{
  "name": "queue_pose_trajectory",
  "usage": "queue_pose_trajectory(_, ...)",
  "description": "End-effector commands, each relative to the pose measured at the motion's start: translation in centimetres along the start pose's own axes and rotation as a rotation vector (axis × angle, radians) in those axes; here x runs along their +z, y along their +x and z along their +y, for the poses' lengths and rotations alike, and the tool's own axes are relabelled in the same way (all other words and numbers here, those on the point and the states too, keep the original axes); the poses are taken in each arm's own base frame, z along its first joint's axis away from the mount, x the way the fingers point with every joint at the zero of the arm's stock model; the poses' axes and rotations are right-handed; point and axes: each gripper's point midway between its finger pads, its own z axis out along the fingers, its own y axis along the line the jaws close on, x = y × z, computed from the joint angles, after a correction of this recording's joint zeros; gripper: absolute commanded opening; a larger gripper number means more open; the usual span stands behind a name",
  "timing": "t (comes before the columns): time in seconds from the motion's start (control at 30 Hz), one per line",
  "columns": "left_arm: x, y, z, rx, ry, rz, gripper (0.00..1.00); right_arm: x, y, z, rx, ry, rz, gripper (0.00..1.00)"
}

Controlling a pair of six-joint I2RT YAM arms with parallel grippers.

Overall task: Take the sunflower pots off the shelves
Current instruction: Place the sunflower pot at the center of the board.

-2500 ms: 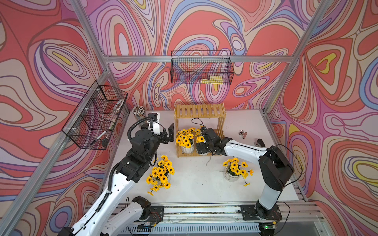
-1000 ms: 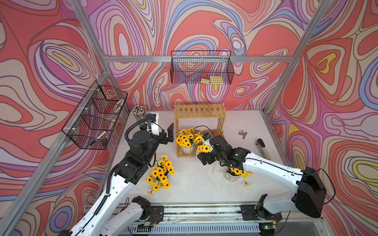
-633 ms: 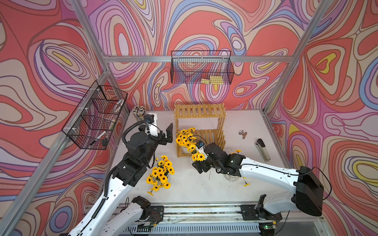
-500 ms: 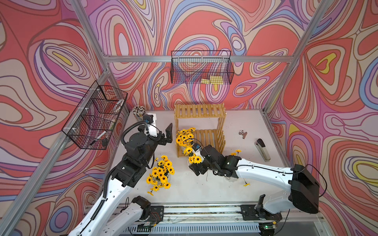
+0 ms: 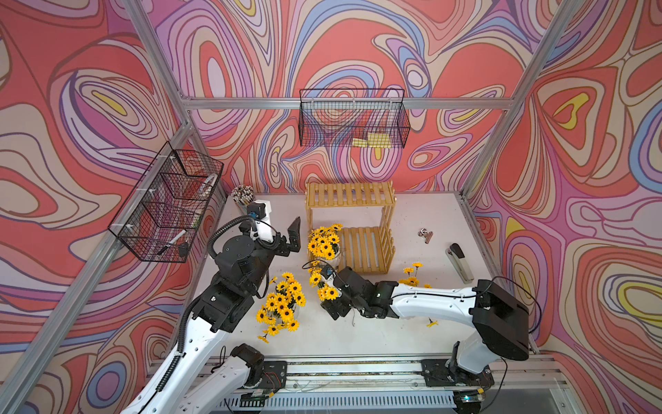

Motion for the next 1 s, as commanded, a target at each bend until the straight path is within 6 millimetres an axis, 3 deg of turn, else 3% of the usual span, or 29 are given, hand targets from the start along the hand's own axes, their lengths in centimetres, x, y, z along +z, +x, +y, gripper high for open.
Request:
queue_pose_trajectory(0.0,-0.3,0.0,0.4,-0.007,-0.015,-0.006,1.0,-0.4,-4.1,0.9,-0.011,-0.008,-0.132,0.45)
queue_pose_trajectory(0.43,-0.6,-0.1,0.6,0.0,-0.019,-0.01,1.0,1.3,-4.2,2.8,-0.057,-0.048,-0.139,0.45)
queue_pose_trajectory(0.97,-0.9,0.1,0.7,-0.002,-0.019,-0.011,1.0,2.2,-1.9,4.5,-0.081,-0.105,-0.084,0.46)
